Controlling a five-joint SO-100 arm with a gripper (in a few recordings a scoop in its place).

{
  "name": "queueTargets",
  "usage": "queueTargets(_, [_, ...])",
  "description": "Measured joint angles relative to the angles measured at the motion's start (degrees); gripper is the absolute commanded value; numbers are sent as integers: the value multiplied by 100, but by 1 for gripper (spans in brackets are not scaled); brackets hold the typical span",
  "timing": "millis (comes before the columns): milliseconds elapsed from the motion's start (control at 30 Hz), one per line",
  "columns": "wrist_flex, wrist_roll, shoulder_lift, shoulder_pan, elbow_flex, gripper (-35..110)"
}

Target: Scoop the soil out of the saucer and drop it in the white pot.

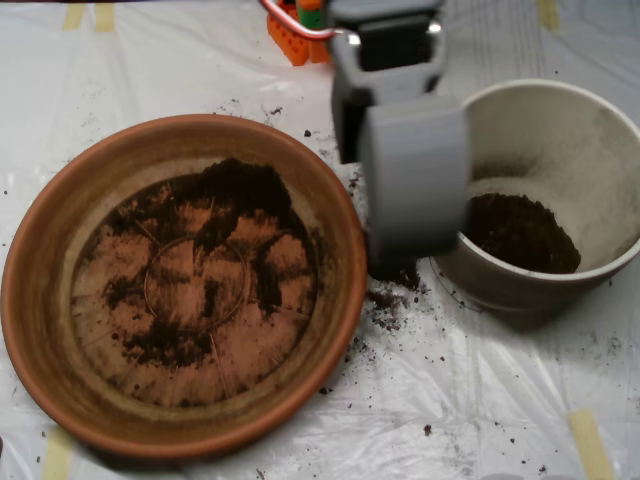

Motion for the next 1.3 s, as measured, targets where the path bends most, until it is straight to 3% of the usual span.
queueTargets(333, [-1072,-466,-237,2224,2083,52])
queueTargets(633, [-1380,-1028,-2320,3023,1960,52])
queueTargets(1000, [-1283,-1213,-3480,3085,677,52])
queueTargets(1300, [562,-1169,-5968,3138,-3111,37])
